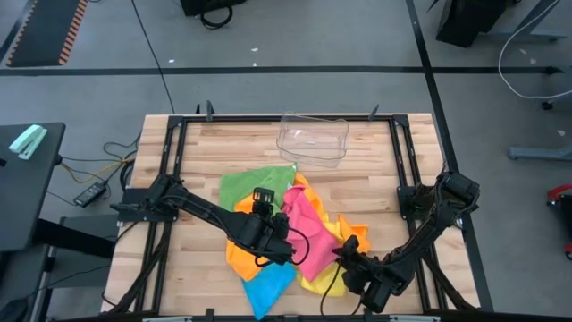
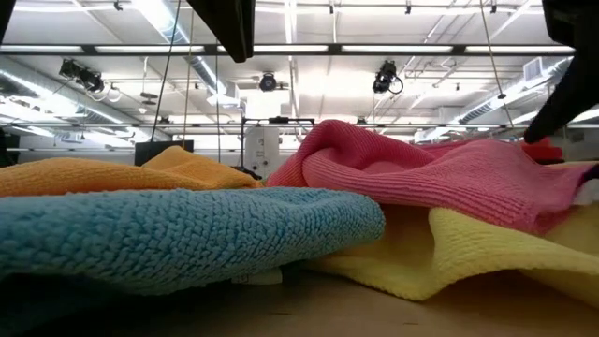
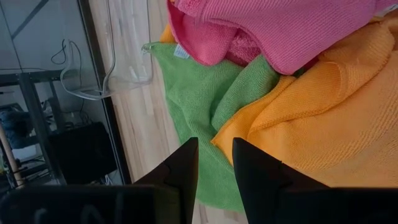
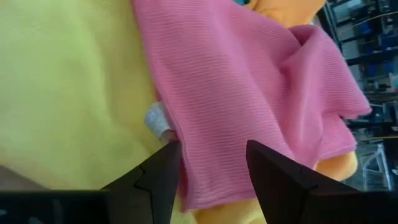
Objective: Fold microfiber towels
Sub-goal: Fold the pink microfiber cloth
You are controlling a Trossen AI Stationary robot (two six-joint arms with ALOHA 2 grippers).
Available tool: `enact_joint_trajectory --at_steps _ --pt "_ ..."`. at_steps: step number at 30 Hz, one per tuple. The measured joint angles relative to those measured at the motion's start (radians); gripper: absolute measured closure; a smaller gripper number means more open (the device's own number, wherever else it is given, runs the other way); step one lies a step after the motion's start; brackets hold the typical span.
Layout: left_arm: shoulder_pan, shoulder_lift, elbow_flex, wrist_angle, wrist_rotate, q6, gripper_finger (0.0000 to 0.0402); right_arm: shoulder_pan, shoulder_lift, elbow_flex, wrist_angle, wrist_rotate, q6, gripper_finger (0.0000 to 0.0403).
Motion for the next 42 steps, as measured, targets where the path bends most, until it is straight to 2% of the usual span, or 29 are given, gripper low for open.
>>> enact_joint_trajectory --at_steps 7,11,26,42 --pt "0.0 0.0 0.0 0.0 0.0 0.001 0.0294 0.0 0.0 0.0 0.007 -0.002 -0.016 0.021" --pt "0.001 0.0 0.0 0.0 0.0 0.0 0.0294 0.0 0.0 0.0 0.006 -0.058 -0.001 0.021" --pt "0.001 0.0 0.0 0.006 0.0 0.001 0.0294 0.0 -0.001 -0.063 0.001 -0.064 0.018 0.021" --pt "0.001 0.0 0.0 0.008 0.0 0.003 0.0294 0.027 -0.001 -0.028 -0.002 0.125 -0.049 0.021"
